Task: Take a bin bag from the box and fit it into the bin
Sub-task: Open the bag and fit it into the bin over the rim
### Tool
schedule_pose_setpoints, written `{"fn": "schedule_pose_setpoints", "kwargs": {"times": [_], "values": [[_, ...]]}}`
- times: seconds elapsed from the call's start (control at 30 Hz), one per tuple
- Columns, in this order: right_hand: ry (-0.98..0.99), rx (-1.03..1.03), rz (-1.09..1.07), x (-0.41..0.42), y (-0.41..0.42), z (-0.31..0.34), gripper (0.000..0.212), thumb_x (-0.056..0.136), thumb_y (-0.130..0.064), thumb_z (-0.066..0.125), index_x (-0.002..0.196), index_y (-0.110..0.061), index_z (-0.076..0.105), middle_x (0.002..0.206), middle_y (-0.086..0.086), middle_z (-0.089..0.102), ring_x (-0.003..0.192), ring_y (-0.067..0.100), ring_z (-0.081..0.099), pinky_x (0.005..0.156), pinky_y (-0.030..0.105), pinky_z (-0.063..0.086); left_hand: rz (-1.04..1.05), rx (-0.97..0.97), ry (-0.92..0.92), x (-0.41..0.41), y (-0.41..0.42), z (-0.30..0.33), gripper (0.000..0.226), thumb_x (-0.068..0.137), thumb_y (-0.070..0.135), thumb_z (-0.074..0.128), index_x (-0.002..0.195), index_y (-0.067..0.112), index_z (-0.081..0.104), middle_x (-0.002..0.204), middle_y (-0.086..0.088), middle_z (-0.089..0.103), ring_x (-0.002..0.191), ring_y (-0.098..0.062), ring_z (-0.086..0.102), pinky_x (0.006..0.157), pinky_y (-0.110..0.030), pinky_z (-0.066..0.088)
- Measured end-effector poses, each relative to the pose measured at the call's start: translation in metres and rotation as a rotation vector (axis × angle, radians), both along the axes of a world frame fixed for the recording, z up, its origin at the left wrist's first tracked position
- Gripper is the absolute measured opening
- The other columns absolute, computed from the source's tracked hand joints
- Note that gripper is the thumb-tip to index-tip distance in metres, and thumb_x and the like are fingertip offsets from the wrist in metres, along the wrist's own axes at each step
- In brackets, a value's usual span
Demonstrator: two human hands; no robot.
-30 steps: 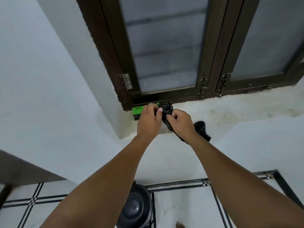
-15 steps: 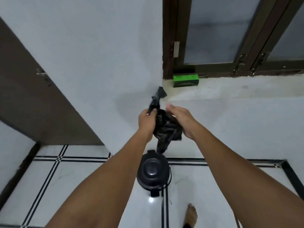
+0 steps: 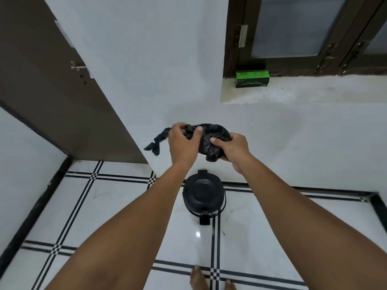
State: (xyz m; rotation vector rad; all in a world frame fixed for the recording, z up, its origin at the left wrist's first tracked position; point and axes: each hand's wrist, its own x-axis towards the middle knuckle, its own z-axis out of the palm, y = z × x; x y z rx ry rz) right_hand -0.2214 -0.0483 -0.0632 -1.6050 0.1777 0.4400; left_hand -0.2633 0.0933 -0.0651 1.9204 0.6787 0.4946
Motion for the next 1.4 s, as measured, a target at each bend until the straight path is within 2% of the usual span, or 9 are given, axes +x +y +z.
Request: {"fn": "schedule_pose_setpoints", "kwargs": {"times": [0.2, 0.33, 0.43, 0.67, 0.87, 1.0, 1.1, 1.23, 1.4], "values": [[0.097, 0.054, -0.005, -0.016, -0.003, -0.008, 0.038, 0.084, -0.039, 0.081, 0.099, -0.008, 0.065, 0.097, 0.008, 0.074, 0.084, 0.021, 0.070, 0.067, 0.031, 0.058, -0.468, -0.142, 0.194, -0.038, -0.008, -0.009, 0.013, 0.092, 0.022, 0.075, 0.099, 0.010, 0.077, 0.088, 0.001, 0.076, 0.073, 0.000, 0.070, 0.068, -0.015, 0.054], [0.175, 0.296, 0.172, -0.023, -0.006, -0.006, 0.016, 0.094, -0.017, 0.073, 0.106, -0.007, 0.069, 0.095, 0.009, 0.076, 0.086, 0.022, 0.072, 0.072, 0.028, 0.058, -0.331, -0.313, 0.173, -0.047, -0.004, -0.013, 0.013, 0.098, 0.012, 0.064, 0.089, 0.009, 0.072, 0.089, -0.015, 0.075, 0.077, -0.028, 0.074, 0.067, -0.031, 0.061], [0.167, 0.290, 0.218, -0.026, -0.003, -0.007, 0.015, 0.096, -0.003, 0.066, 0.111, -0.003, 0.070, 0.094, 0.010, 0.076, 0.084, 0.020, 0.073, 0.072, 0.026, 0.059, -0.314, -0.498, 0.181, -0.049, -0.002, -0.010, 0.014, 0.101, 0.013, 0.060, 0.096, 0.002, 0.068, 0.093, -0.016, 0.073, 0.079, -0.028, 0.076, 0.076, -0.035, 0.065], [0.132, 0.101, 0.102, -0.016, 0.010, -0.008, 0.018, 0.088, -0.023, 0.080, 0.090, -0.015, 0.064, 0.088, 0.005, 0.074, 0.076, 0.017, 0.069, 0.068, 0.028, 0.054, -0.328, -0.680, 0.160, -0.032, 0.015, -0.006, 0.018, 0.100, 0.020, 0.065, 0.099, 0.003, 0.069, 0.094, -0.015, 0.076, 0.081, -0.022, 0.076, 0.079, -0.034, 0.063], [0.111, 0.083, -0.124, 0.001, 0.013, -0.004, 0.029, 0.085, -0.032, 0.083, 0.096, -0.012, 0.064, 0.071, 0.004, 0.056, 0.052, 0.012, 0.042, 0.052, 0.026, 0.040, -0.022, -0.794, 0.116, -0.010, 0.045, -0.009, 0.020, 0.104, 0.019, 0.057, 0.110, 0.002, 0.064, 0.103, -0.018, 0.074, 0.085, -0.026, 0.075, 0.079, -0.035, 0.064], [0.127, 0.132, -0.181, 0.004, 0.015, -0.007, 0.026, 0.092, -0.026, 0.076, 0.110, -0.009, 0.066, 0.092, 0.007, 0.069, 0.066, 0.015, 0.063, 0.060, 0.023, 0.055, 0.080, -0.971, 0.064, -0.004, 0.051, -0.011, 0.025, 0.101, 0.003, 0.052, 0.125, -0.001, 0.056, 0.107, -0.022, 0.074, 0.084, -0.028, 0.077, 0.079, -0.037, 0.065], [0.106, 0.156, -0.165, 0.004, 0.020, -0.011, 0.018, 0.093, -0.016, 0.074, 0.105, -0.010, 0.062, 0.112, 0.013, 0.072, 0.094, 0.022, 0.072, 0.067, 0.027, 0.060, 0.027, -0.522, 0.284, -0.002, 0.045, -0.015, 0.044, 0.091, 0.004, 0.063, 0.130, 0.015, 0.044, 0.129, -0.018, 0.059, 0.096, -0.029, 0.067, 0.085, -0.042, 0.062], [-0.009, 0.021, -0.172, 0.001, 0.024, -0.011, 0.018, 0.089, -0.017, 0.078, 0.093, -0.011, 0.061, 0.099, 0.010, 0.070, 0.089, 0.022, 0.071, 0.068, 0.027, 0.061, -0.301, 0.310, 0.263, -0.003, 0.035, -0.016, 0.074, 0.080, 0.027, 0.071, 0.147, 0.034, 0.040, 0.150, -0.002, 0.039, 0.136, -0.025, 0.036, 0.111, -0.043, 0.038], [-0.065, -0.041, -0.181, 0.004, 0.024, -0.011, 0.027, 0.082, -0.031, 0.084, 0.089, -0.015, 0.063, 0.088, 0.006, 0.070, 0.085, 0.025, 0.069, 0.077, 0.038, 0.062, -0.489, 0.356, 0.283, 0.004, 0.033, -0.017, 0.014, 0.095, 0.031, 0.062, 0.100, 0.025, 0.073, 0.098, 0.007, 0.070, 0.098, -0.019, 0.064, 0.092, -0.037, 0.050]]}}
